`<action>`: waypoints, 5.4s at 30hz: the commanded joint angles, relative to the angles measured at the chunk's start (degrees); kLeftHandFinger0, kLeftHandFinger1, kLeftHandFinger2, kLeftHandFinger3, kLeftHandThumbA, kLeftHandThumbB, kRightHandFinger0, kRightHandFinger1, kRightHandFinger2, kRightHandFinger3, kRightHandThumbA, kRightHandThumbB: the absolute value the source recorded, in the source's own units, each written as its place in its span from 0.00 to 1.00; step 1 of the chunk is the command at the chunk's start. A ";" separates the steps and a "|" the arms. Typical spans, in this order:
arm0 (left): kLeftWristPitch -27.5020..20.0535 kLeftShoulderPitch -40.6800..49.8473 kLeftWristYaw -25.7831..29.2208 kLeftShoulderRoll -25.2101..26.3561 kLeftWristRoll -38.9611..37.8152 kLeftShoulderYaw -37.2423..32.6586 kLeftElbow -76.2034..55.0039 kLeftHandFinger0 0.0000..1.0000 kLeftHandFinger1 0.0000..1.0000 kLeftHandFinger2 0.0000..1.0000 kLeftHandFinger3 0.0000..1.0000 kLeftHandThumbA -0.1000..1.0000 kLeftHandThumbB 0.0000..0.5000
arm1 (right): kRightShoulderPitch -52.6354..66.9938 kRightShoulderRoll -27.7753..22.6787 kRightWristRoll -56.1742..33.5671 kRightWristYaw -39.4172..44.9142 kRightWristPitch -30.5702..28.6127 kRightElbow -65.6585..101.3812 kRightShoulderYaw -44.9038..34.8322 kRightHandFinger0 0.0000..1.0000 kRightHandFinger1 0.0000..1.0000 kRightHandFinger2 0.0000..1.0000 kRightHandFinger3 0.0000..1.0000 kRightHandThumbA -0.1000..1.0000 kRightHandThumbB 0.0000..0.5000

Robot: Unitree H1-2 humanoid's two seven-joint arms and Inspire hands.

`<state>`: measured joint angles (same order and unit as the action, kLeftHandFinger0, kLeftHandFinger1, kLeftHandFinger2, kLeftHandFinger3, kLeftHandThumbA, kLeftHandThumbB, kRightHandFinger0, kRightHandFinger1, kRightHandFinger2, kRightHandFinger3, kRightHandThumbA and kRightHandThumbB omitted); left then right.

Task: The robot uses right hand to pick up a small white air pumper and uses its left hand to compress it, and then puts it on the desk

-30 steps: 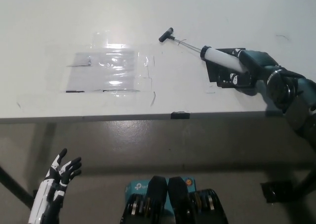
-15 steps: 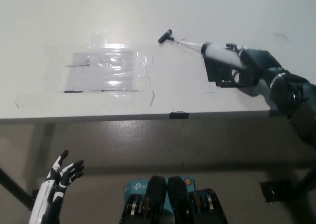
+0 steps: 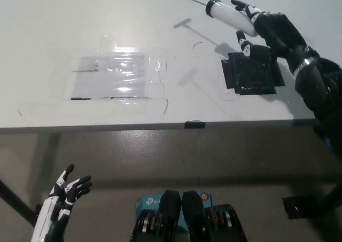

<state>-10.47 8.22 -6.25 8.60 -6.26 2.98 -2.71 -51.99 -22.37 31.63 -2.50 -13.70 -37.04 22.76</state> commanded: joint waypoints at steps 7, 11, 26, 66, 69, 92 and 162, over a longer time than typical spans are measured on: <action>1.23 -0.97 -0.02 0.57 -1.96 1.43 -5.24 0.89 0.85 0.83 0.99 0.81 0.06 | 3.33 -3.43 0.38 1.46 0.97 9.23 -3.87 0.11 0.59 0.88 1.00 0.00 0.27; 0.72 -3.52 1.36 -0.05 -3.41 3.45 -7.22 0.99 0.98 0.99 1.00 0.84 0.13 | 8.00 -3.61 -1.51 2.57 0.96 18.30 -6.30 0.07 0.53 0.84 0.97 0.00 0.28; 6.26 -24.82 2.96 2.77 -2.60 8.13 -7.20 1.00 1.00 1.00 1.00 1.00 0.22 | 23.59 -1.99 -8.97 11.33 5.92 52.89 -8.15 0.00 0.41 0.77 0.75 0.00 0.36; 13.80 -33.92 -1.70 -6.31 -5.57 -2.73 0.25 1.00 1.00 1.00 1.00 1.00 0.46 | 35.57 2.10 -13.66 19.25 13.62 84.50 -14.24 0.00 0.15 0.57 0.58 0.00 0.27; 13.61 -33.73 -2.06 -6.46 -5.93 -2.97 0.84 1.00 1.00 1.00 1.00 1.00 0.48 | 35.30 2.52 -13.94 19.73 15.27 86.10 -14.67 0.00 0.13 0.55 0.57 0.00 0.26; 16.22 -26.94 -9.76 -6.65 -18.23 -2.41 1.07 1.00 1.00 1.00 1.00 1.00 0.50 | 30.12 7.06 -16.04 17.56 13.10 87.67 -18.06 0.00 0.00 0.41 0.48 0.00 0.21; 31.99 -17.90 13.19 -30.37 -35.47 -7.30 -17.70 1.00 1.00 1.00 1.00 1.00 0.43 | 32.63 31.96 -9.47 0.14 0.38 73.04 -19.63 0.00 0.00 0.50 0.66 0.00 0.20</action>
<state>19.05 -8.51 -2.37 -9.63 -34.28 -1.36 -15.90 -18.58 7.44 21.77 1.18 -9.22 35.66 2.50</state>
